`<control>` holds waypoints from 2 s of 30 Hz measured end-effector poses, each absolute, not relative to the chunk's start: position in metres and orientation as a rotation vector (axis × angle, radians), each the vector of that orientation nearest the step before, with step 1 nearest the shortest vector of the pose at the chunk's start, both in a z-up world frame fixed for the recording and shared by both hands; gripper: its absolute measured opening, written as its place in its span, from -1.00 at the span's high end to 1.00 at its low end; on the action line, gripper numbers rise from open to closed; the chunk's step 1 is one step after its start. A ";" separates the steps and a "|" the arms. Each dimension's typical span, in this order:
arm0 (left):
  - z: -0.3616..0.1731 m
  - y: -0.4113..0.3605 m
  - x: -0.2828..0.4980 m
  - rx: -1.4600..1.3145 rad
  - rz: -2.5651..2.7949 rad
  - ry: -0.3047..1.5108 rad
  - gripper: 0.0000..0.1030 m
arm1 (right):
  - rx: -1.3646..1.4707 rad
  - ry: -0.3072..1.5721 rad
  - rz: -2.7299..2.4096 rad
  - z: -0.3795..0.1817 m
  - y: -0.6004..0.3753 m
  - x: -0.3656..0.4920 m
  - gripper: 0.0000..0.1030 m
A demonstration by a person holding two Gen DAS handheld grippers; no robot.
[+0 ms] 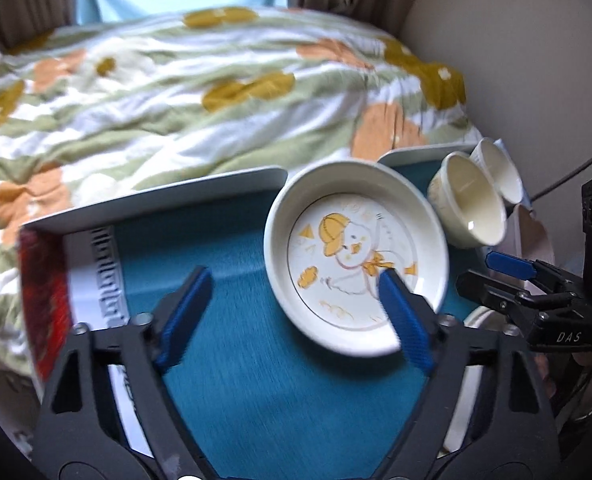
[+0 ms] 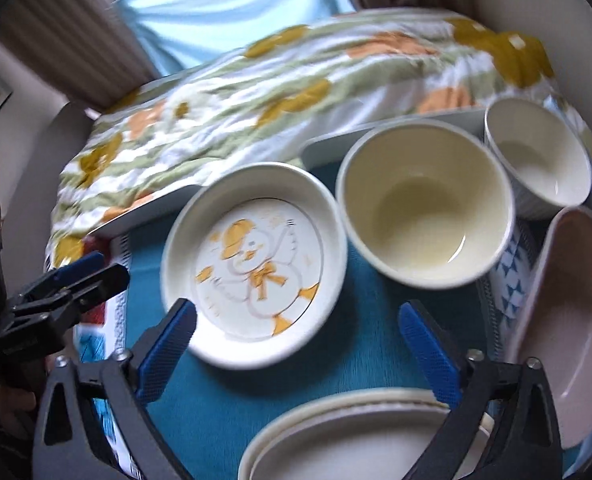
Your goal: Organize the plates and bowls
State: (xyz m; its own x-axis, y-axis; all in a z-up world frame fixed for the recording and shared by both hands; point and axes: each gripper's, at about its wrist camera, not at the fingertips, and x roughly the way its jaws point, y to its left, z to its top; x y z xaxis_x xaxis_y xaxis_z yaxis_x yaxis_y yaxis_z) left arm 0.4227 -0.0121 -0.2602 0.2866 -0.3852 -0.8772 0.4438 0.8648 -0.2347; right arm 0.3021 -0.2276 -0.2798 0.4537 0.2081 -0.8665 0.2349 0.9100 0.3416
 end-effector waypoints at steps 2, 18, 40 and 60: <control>-0.280 -0.019 0.438 0.072 -0.585 1.197 -0.29 | 0.474 1.130 -0.038 -0.291 -0.228 0.310 -0.44; -0.326 -0.030 0.463 0.100 -0.644 1.284 0.70 | 0.509 1.147 -0.102 -0.324 -0.233 0.326 0.69; -0.299 -0.025 0.447 0.193 -0.580 1.196 0.70 | 0.479 1.084 -0.055 -0.309 -0.220 0.320 0.71; -0.202 -0.029 0.303 0.095 -0.499 1.037 0.70 | 0.299 0.938 0.099 -0.222 -0.235 0.213 0.71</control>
State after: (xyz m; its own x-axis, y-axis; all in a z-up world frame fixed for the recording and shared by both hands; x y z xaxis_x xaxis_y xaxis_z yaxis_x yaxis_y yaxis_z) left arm 0.3034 -0.0288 -0.2016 0.4083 -0.3510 -0.8426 0.4393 0.8847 -0.1557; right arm 0.2128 -0.2353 -0.2221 0.5903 0.2129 -0.7786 0.0452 0.9544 0.2952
